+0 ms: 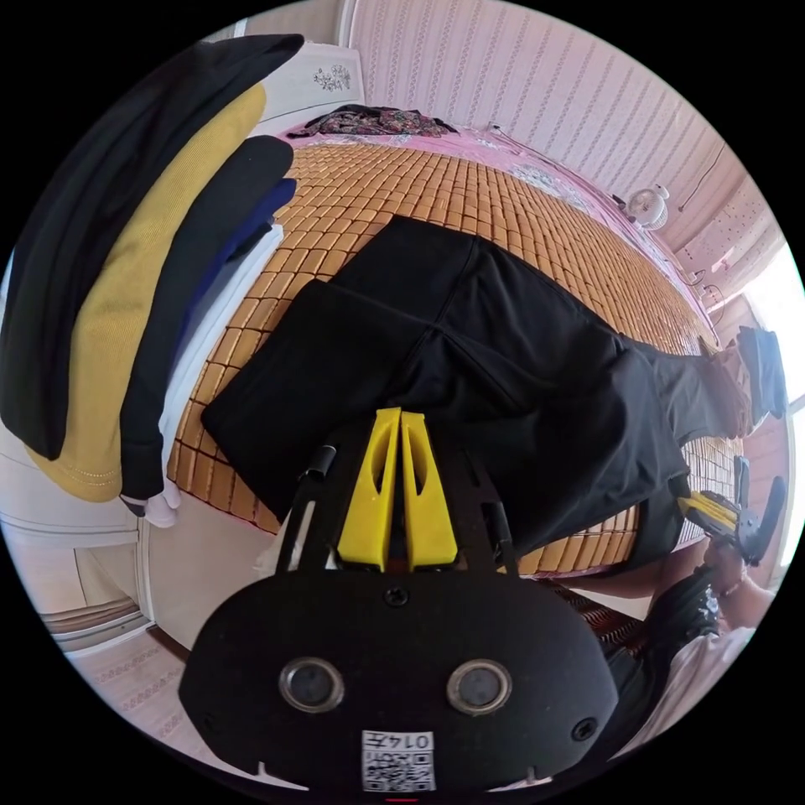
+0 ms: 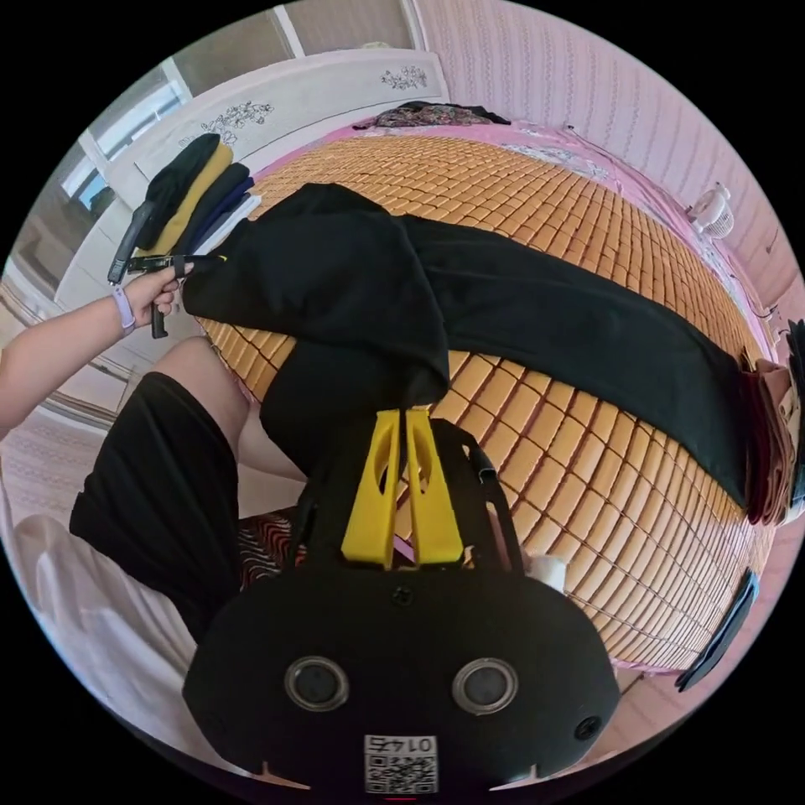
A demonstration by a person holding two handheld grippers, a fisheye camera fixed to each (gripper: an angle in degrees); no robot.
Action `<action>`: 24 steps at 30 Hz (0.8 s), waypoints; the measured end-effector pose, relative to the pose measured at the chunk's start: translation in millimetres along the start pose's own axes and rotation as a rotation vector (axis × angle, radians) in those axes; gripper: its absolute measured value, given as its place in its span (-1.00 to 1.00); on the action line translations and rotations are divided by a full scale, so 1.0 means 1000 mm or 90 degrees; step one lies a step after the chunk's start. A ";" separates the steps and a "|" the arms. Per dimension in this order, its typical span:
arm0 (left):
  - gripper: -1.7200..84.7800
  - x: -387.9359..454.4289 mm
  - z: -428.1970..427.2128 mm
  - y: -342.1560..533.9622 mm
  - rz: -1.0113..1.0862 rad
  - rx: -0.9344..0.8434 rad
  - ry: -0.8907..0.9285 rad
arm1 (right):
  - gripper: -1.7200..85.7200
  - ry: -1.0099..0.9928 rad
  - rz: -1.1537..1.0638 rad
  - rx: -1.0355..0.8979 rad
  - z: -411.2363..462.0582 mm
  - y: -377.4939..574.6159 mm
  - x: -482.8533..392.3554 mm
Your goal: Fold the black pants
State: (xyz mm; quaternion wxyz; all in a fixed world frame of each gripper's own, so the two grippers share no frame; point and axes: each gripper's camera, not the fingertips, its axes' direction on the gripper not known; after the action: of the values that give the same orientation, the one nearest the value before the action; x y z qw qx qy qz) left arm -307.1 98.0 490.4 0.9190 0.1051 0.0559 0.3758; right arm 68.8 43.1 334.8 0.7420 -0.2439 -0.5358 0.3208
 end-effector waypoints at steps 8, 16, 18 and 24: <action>-0.98 0.014 -0.001 -0.007 0.037 -0.017 -0.042 | -0.96 -0.196 -0.014 0.296 -0.206 -0.013 0.030; -0.98 0.032 0.001 -0.010 0.074 -0.015 -0.027 | -0.96 0.100 -0.431 0.302 -0.278 -0.015 -0.123; -0.98 0.028 0.001 -0.010 0.074 -0.016 -0.014 | -0.96 0.078 -0.361 0.138 -0.225 -0.005 -0.110; -0.98 0.017 -0.001 -0.006 0.045 -0.012 0.021 | -0.92 -0.091 0.012 -0.137 -0.105 0.079 -0.023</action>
State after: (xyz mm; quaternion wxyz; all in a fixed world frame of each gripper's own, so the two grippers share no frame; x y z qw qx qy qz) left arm -290.7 105.8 487.8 0.9051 0.0923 0.0641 0.4100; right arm 146.7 77.1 232.0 0.6684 -0.3038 -0.6163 0.2849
